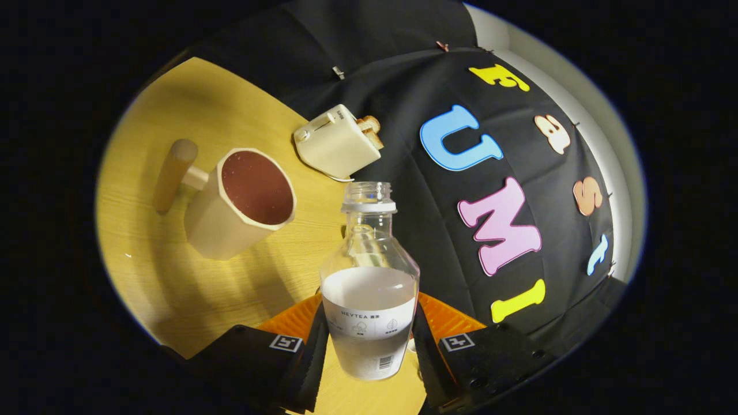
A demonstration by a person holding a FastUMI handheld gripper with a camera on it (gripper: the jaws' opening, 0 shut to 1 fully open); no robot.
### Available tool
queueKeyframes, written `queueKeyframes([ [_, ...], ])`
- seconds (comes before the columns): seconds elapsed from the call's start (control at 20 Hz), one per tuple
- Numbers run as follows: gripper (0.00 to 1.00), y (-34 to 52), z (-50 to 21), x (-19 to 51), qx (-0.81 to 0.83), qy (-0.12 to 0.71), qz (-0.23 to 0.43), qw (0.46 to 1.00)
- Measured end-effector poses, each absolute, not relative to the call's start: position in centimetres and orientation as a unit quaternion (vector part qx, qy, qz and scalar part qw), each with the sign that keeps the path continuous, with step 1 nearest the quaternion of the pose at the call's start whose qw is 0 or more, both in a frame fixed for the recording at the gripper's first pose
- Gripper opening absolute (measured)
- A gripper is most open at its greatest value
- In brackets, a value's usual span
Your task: Take the bottle from table, then pour the juice into the cup, finally place the bottle on the coaster
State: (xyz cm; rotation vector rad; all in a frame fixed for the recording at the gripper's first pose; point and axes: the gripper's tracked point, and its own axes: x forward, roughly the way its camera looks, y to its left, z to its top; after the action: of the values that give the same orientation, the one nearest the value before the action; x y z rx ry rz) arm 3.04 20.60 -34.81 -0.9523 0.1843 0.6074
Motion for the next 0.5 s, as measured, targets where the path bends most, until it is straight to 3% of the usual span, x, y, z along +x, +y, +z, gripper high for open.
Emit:
queueKeyframes([
  [0.5,0.72,21.61,-34.99,3.25,-0.554,0.052,0.315,0.769],
])
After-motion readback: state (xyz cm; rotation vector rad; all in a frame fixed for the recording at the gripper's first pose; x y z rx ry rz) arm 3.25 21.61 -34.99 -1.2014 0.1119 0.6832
